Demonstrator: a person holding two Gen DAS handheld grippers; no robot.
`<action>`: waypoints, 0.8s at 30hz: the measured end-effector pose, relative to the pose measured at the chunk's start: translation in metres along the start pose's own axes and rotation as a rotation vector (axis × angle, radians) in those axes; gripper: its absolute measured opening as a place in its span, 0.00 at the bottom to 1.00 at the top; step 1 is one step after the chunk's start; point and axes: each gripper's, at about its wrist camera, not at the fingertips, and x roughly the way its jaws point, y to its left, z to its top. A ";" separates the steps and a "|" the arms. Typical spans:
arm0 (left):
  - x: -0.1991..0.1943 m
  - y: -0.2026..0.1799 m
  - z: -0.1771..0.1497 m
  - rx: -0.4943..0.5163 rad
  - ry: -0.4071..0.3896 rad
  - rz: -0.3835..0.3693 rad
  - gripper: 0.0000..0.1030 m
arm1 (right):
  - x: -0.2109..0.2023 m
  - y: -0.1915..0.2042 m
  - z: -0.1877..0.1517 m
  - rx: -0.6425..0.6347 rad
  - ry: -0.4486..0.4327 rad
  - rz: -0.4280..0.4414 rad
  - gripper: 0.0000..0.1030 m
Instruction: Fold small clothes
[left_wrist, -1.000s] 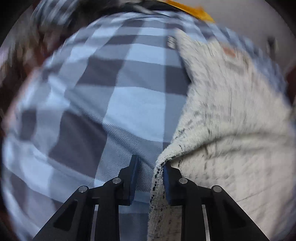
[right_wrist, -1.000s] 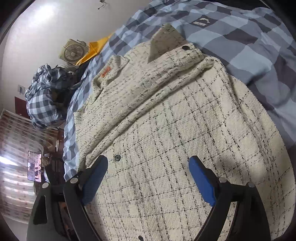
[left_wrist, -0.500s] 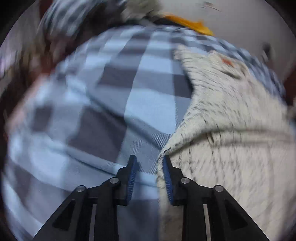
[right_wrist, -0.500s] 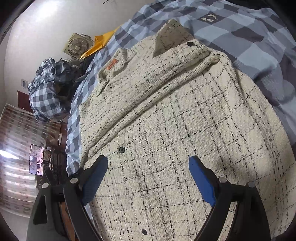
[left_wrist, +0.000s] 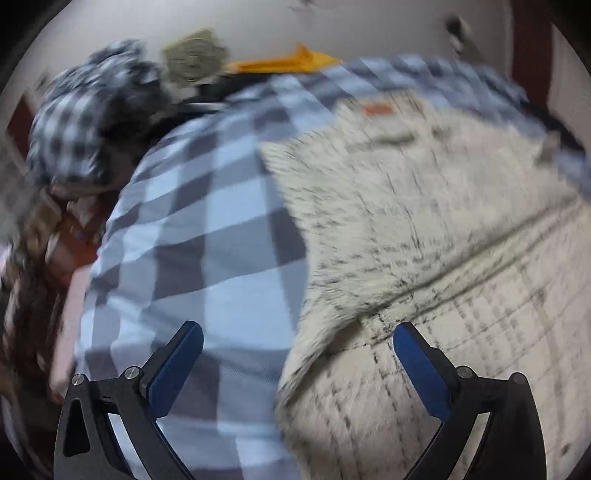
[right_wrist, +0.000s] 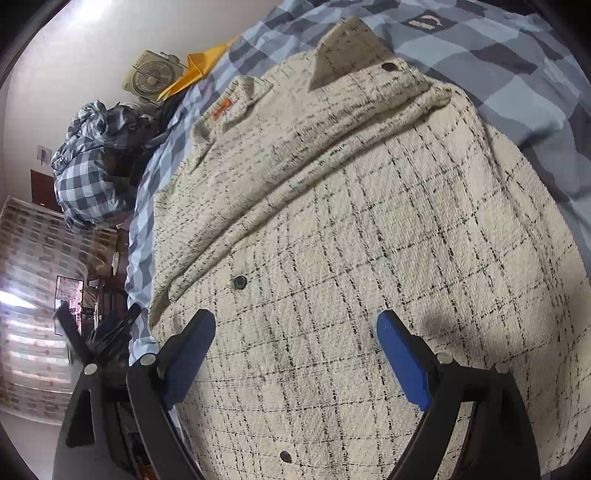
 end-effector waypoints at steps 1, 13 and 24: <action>0.006 -0.008 0.001 0.045 0.014 0.032 1.00 | 0.001 -0.001 0.000 0.004 0.004 0.000 0.85; 0.036 0.038 0.004 -0.168 0.115 -0.010 0.35 | 0.000 0.002 -0.002 -0.011 0.003 0.022 0.85; -0.001 0.068 -0.032 -0.427 0.082 -0.170 0.62 | -0.012 -0.009 0.021 0.030 -0.055 0.002 0.85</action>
